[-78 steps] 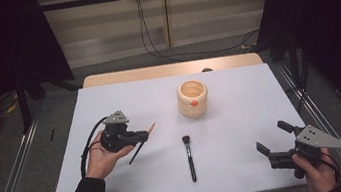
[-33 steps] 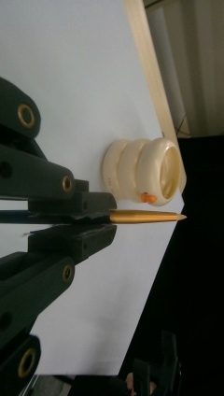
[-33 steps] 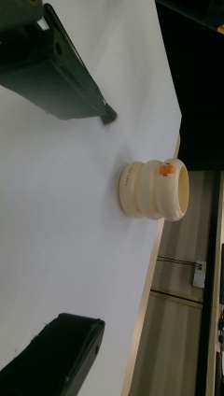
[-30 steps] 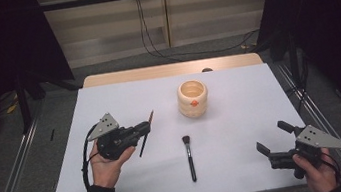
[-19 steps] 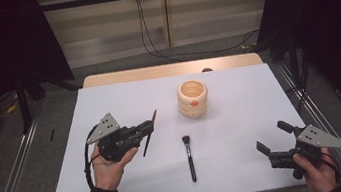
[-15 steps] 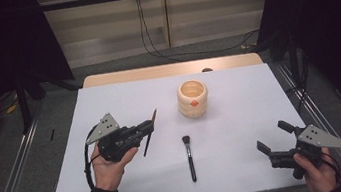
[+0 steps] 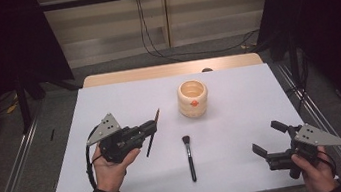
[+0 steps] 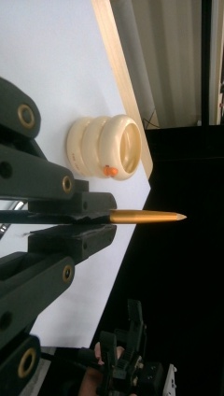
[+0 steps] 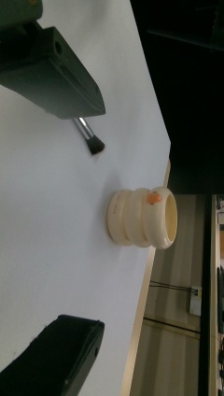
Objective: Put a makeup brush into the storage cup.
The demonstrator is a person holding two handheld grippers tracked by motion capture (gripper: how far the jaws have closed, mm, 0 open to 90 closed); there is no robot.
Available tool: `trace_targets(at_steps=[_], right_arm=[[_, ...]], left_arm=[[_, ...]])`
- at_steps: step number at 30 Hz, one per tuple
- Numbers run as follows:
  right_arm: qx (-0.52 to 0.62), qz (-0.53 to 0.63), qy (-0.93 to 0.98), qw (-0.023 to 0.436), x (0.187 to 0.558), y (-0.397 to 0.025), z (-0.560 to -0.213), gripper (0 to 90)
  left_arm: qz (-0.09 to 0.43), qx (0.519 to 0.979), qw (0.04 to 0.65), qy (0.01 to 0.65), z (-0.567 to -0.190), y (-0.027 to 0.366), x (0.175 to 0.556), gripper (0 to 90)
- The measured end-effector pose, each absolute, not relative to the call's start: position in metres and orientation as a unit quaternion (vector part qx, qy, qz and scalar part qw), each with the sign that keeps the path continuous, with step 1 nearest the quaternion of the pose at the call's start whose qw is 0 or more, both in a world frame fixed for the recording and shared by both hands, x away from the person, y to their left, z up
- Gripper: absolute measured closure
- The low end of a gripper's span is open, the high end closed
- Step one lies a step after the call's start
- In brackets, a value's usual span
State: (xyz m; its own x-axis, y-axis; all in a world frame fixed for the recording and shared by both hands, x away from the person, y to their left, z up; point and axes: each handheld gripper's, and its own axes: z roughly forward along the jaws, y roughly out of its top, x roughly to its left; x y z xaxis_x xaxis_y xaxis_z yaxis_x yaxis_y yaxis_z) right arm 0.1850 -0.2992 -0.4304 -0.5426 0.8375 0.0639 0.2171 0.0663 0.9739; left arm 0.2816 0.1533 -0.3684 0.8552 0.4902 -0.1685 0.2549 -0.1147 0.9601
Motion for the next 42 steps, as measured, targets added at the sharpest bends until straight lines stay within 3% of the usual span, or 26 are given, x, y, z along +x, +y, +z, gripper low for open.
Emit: trace_targets(at_steps=[7,26,42], right_arm=[[0.369,0.57,0.69,0.252,0.192,-0.288,-0.422,0.0],[0.333,0.595,0.703,0.203,0.228,-0.25,-0.404,10.6],[0.316,0.604,0.717,0.149,0.264,-0.228,-0.387,9.8]], left_arm=[[0.092,0.743,0.615,0.248,-0.371,0.149,0.282,83.8],[0.086,0.741,0.615,0.256,-0.375,0.146,0.29,83.8],[0.07,0.737,0.619,0.264,-0.379,0.149,0.309,83.8]])
